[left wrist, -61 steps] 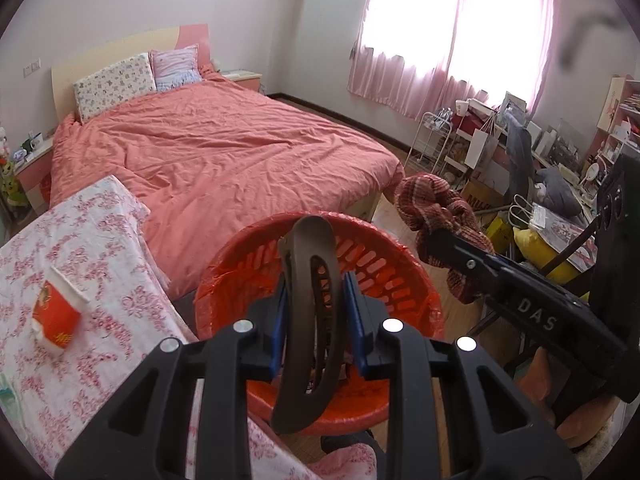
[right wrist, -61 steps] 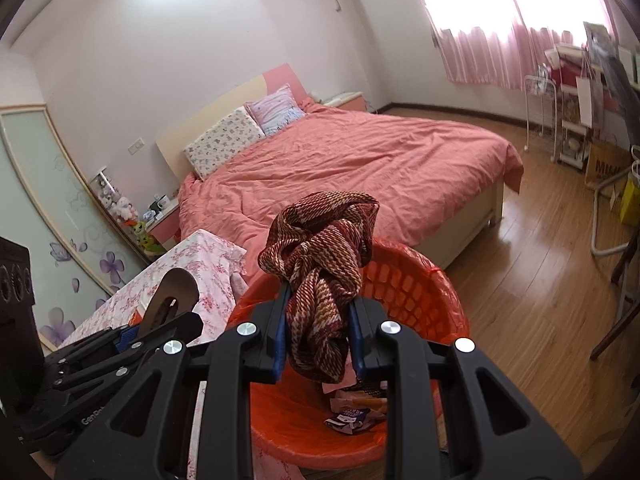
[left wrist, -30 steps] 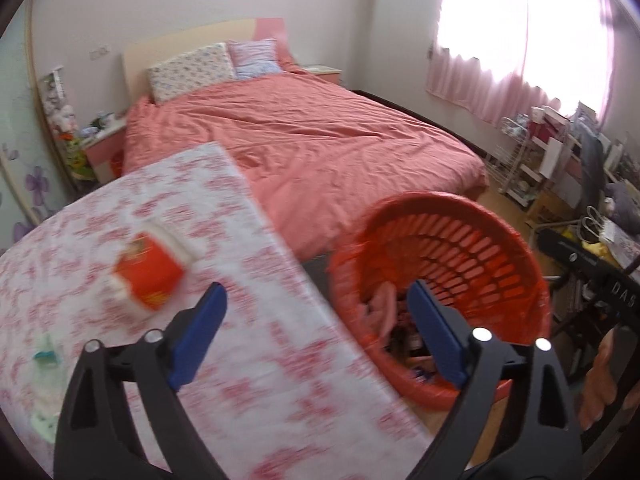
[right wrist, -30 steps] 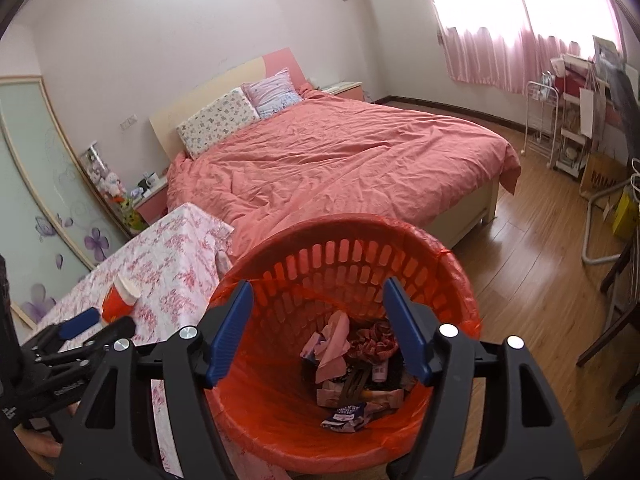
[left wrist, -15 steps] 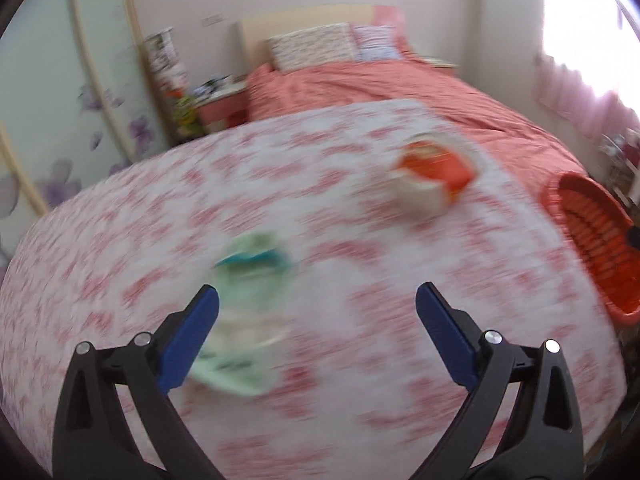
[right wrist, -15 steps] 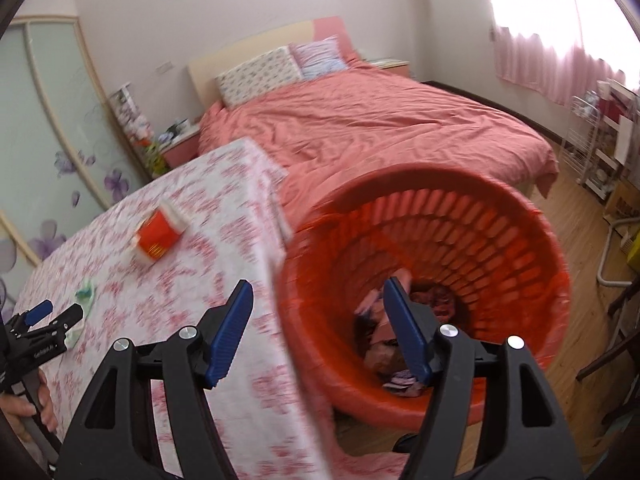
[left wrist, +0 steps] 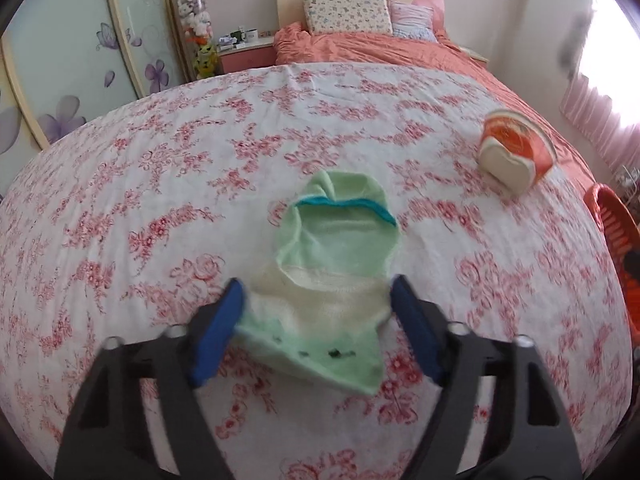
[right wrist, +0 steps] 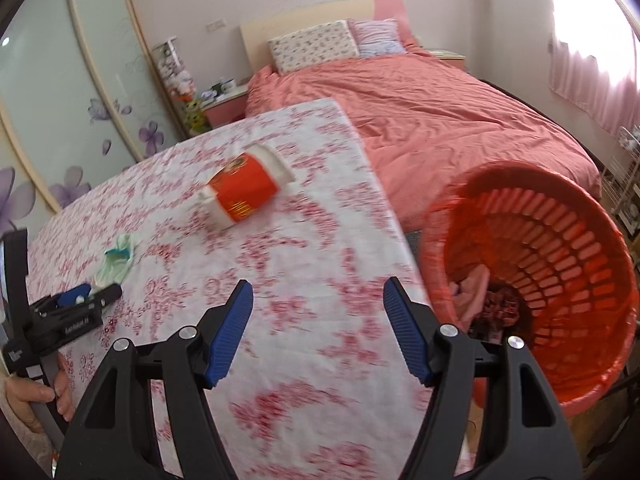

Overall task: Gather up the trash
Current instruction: 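Grasp the mint green sock with the left gripper while the right grasps the red paper cup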

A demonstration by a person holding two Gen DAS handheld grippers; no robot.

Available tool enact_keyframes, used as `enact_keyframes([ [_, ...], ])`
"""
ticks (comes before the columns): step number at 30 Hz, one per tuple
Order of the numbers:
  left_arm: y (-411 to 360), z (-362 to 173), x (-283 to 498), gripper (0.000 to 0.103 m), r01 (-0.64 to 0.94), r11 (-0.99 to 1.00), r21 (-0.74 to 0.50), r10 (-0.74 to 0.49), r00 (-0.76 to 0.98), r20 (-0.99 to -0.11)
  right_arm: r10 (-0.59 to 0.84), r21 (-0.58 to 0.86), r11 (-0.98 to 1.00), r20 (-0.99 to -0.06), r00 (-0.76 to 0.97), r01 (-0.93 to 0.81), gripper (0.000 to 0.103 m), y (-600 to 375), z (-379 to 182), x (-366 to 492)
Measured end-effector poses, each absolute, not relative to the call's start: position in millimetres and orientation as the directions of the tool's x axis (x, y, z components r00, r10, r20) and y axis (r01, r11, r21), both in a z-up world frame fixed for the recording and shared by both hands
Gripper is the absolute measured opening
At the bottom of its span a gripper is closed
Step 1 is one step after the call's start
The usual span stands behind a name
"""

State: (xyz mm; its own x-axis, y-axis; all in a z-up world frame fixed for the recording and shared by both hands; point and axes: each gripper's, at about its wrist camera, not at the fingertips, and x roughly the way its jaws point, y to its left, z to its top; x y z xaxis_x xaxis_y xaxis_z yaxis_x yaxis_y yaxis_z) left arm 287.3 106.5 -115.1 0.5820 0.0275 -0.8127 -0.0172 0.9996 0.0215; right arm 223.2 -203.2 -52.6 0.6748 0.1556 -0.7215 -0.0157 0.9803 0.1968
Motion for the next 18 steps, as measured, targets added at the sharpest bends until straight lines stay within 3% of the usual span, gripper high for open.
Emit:
enact_keyframes([
  [1,108.1,-113.8,289.4,0.053,-0.022,1.000,0.022,0.030,0.583,-0.812,0.159,0.195,0.981,-0.724,0.671,-0.022,0.067,-198.0,-53.8,225.7],
  [3,114.8,-111.4,294.6,0.029,-0.034,0.999,0.021,0.036,0.580,-0.814,0.172,0.196,0.980,-0.729,0.663,-0.039,0.067,-186.7,-56.7,233.5],
  [6,127.6,-109.3,303.2,0.020,-0.069,0.996,0.053,0.083,0.582,-0.809,0.192,0.206,0.977,-0.730,0.656,-0.056,0.067,-169.4,-60.3,246.9],
  [15,155.0,-111.4,309.7,0.029,-0.136,0.990,0.029,0.106,0.607,-0.787,0.216,0.292,0.956,-0.743,0.634,0.017,0.068,-131.5,-68.2,303.8],
  [18,156.5,-111.4,309.4,0.029,-0.136,0.991,0.010,0.092,0.609,-0.788,0.202,0.338,0.936,-0.748,0.632,0.101,0.075,-127.9,-66.9,320.4],
])
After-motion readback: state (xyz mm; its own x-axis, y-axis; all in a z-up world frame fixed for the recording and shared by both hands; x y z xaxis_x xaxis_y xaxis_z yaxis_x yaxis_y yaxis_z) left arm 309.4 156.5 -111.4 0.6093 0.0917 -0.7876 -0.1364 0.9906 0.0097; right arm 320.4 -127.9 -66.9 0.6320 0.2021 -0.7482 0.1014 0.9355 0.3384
